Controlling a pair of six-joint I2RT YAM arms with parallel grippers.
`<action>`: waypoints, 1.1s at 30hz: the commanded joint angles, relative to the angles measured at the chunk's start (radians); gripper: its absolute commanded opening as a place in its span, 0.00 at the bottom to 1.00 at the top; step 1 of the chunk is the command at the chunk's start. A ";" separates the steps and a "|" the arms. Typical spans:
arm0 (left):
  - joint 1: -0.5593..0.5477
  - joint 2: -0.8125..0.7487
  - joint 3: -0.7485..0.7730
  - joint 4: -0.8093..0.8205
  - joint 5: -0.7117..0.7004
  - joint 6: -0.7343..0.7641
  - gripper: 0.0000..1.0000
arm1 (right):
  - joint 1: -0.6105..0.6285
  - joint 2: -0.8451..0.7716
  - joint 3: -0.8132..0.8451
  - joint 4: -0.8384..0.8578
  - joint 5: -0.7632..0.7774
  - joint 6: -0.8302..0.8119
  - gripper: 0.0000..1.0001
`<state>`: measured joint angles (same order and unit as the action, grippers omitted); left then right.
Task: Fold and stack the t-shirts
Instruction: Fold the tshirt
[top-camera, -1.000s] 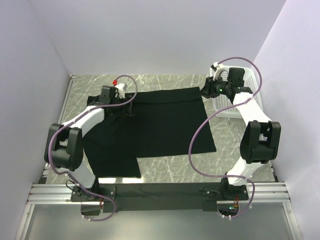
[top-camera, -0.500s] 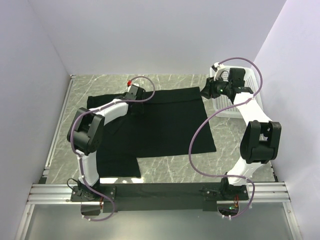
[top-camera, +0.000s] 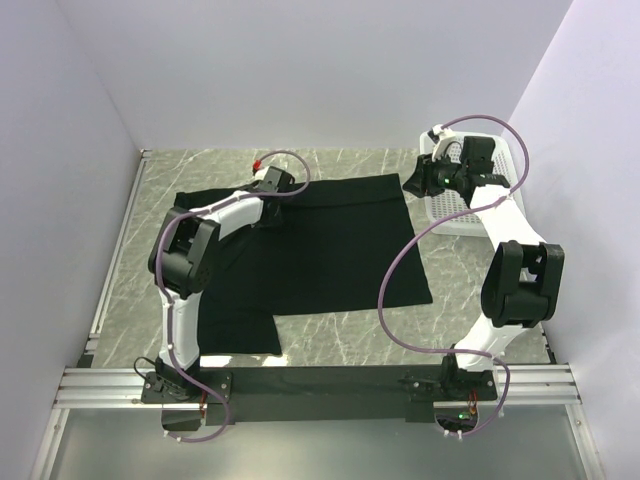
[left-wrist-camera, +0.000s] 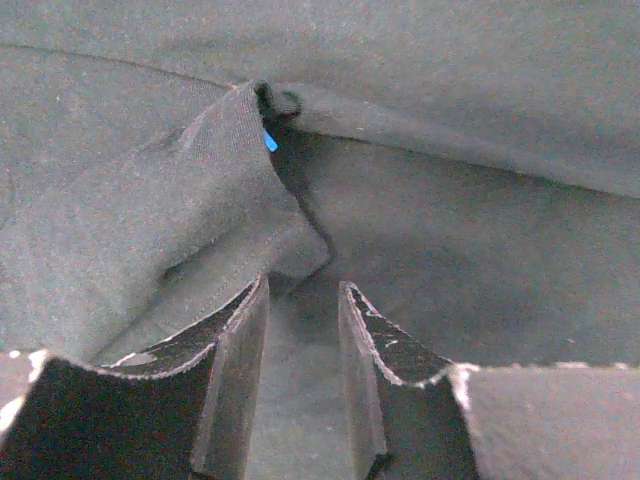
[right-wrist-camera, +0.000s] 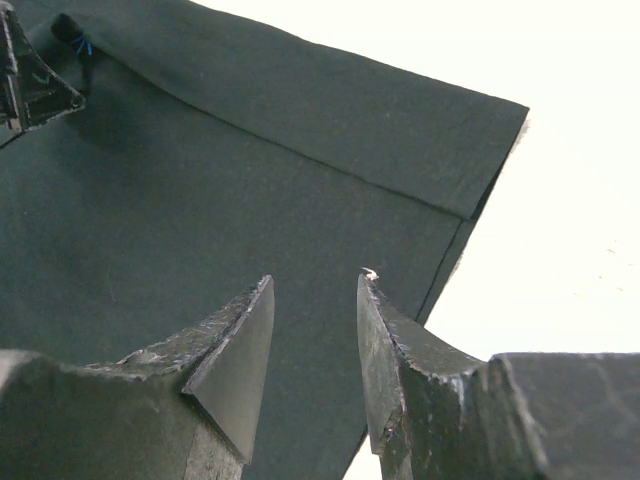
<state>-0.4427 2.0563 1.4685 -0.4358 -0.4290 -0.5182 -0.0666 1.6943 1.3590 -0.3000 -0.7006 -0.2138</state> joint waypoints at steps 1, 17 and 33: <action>-0.002 0.016 0.058 -0.035 -0.037 -0.017 0.40 | -0.013 -0.030 0.008 0.013 -0.011 0.001 0.46; -0.002 0.059 0.093 -0.049 -0.053 0.021 0.15 | -0.015 -0.031 0.005 0.019 -0.019 0.008 0.46; -0.002 -0.025 0.056 -0.008 -0.007 0.056 0.01 | -0.015 -0.028 0.008 0.027 -0.025 0.011 0.46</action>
<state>-0.4431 2.1101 1.5261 -0.4751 -0.4553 -0.4820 -0.0731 1.6943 1.3586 -0.2993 -0.7052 -0.2058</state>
